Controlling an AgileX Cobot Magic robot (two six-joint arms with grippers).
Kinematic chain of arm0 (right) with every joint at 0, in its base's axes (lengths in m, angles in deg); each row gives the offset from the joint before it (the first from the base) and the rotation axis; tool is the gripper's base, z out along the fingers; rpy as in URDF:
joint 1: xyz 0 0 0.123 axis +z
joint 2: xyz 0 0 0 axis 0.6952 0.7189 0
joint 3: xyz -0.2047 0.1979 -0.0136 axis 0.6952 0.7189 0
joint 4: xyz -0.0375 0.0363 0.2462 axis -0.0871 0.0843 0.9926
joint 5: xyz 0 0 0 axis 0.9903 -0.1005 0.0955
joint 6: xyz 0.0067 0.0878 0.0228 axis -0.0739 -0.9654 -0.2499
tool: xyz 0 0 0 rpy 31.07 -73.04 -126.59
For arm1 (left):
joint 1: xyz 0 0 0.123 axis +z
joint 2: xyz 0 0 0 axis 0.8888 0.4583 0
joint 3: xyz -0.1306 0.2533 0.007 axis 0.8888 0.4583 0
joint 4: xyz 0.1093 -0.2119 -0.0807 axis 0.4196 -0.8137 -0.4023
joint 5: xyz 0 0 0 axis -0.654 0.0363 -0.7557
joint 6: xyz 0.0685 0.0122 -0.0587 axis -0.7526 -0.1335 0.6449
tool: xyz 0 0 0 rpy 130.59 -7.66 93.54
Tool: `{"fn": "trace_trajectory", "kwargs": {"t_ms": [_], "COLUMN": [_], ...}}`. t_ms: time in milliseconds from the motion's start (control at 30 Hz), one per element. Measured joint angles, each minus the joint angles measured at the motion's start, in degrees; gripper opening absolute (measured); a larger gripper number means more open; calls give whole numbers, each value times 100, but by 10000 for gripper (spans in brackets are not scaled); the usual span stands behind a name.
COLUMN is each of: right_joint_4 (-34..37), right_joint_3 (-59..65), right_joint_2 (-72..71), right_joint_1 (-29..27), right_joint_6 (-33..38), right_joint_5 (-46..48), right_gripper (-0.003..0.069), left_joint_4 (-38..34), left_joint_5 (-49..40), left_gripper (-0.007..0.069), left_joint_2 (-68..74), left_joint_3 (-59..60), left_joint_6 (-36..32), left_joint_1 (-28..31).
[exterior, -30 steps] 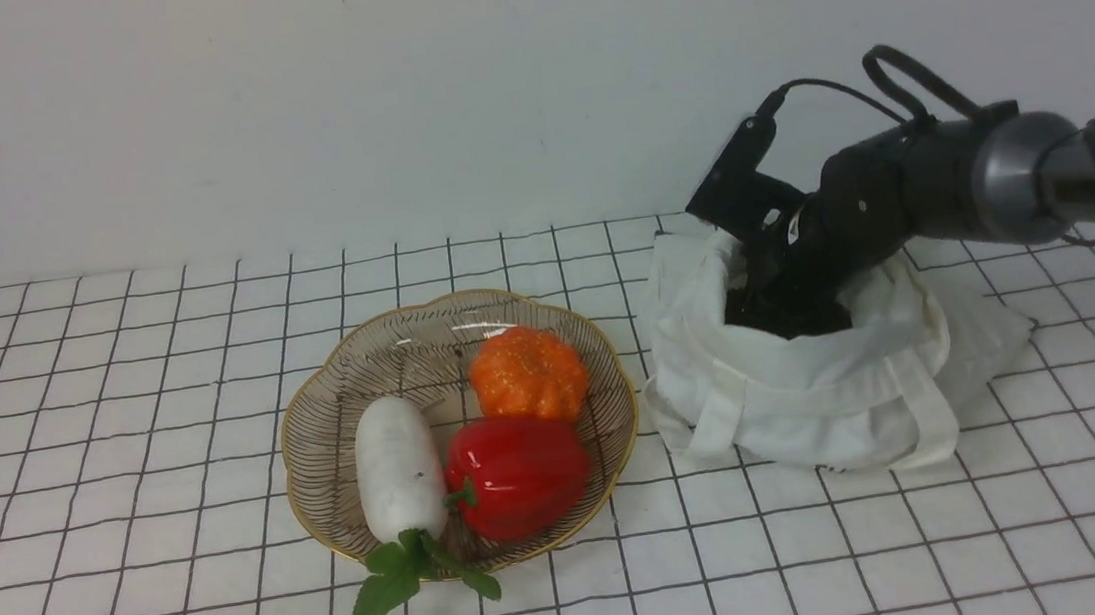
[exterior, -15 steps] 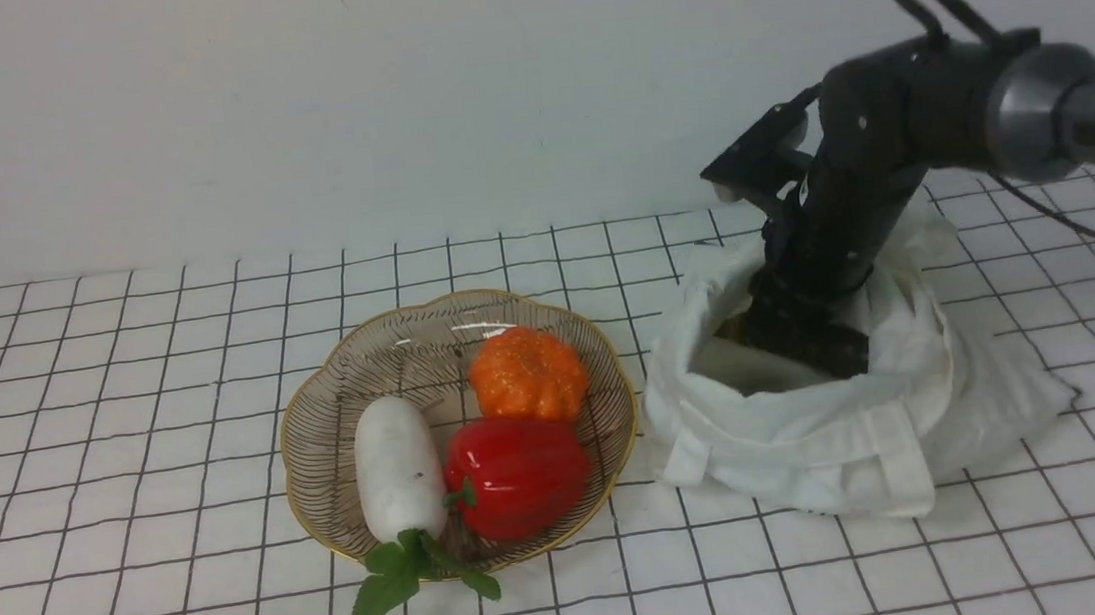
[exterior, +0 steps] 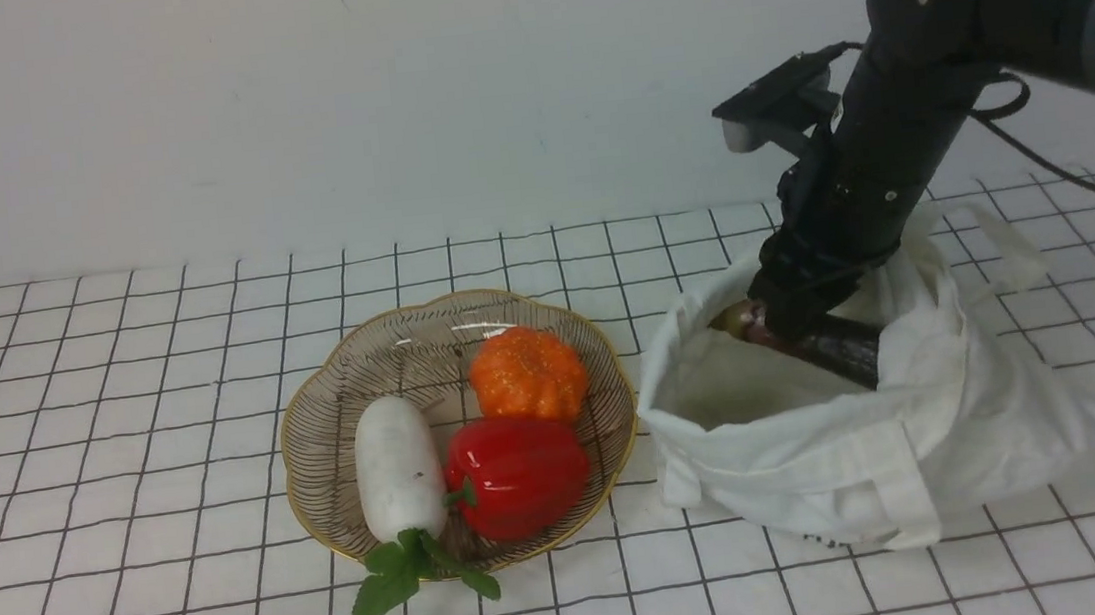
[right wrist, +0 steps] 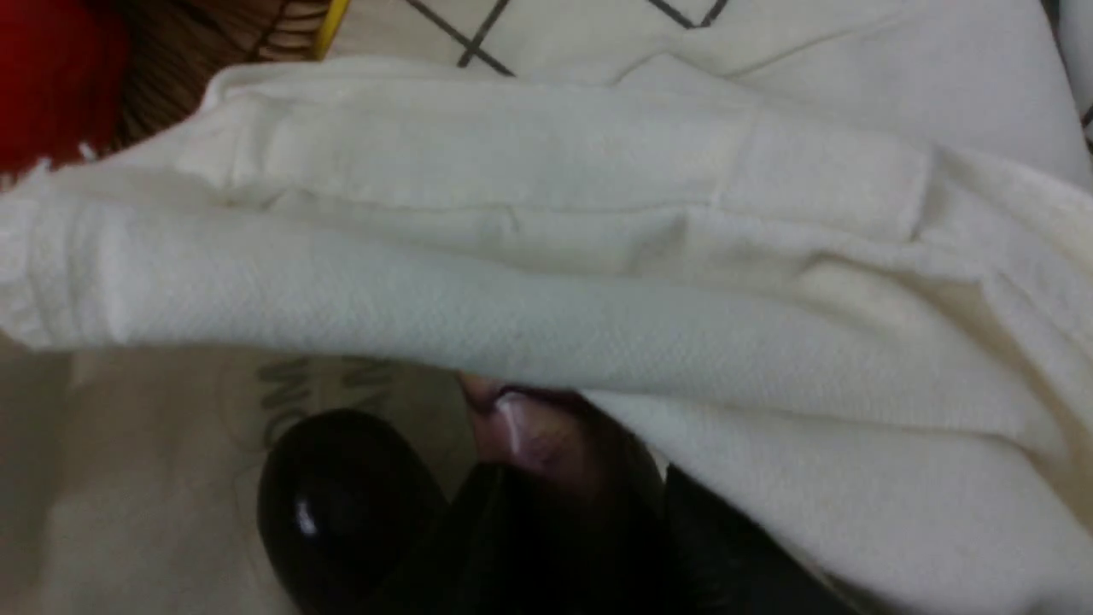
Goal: Take vegetables from bag on white checkered tablecloth place on plate.
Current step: 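Take the eggplant out of the bag and place it on the plate with the right gripper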
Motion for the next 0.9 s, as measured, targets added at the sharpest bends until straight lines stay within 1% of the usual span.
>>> {"fn": "trace_trajectory", "kwargs": {"t_ms": [67, 100, 167, 267, 367, 500, 567, 733, 900], "right_joint_4": [94, 94, 201, 218, 43, -388, -459, -145, -173], "right_joint_3": [0, 0, 0, 0, 0, 20, 126, 646, 990], "right_joint_2": [51, 51, 212, 383, 561, 748, 721, 334, 35], "right_joint_1": [0, 0, 0, 0, 0, 0, 0, 0, 0], "right_joint_6": [327, 327, 671, 801, 706, 359, 211, 126, -40], "right_joint_5": [0, 0, 0, 0, 0, -21, -46, -89, -74], "right_gripper": [204, 204, 204, 204, 204, 204, 204, 203, 202], "left_joint_4": [0, 0, 0, 0, 0, 0, 0, 0, 0], "left_joint_5": [0, 0, 0, 0, 0, 0, 0, 0, 0], "left_gripper": [-8, -8, -8, -8, -8, -8, -8, -8, -8], "left_joint_2": [0, 0, 0, 0, 0, 0, 0, 0, 0], "left_joint_3": [0, 0, 0, 0, 0, 0, 0, 0, 0], "left_joint_6": [0, 0, 0, 0, 0, 0, 0, 0, 0], "left_joint_1": [0, 0, 0, 0, 0, 0, 0, 0, 0]}}
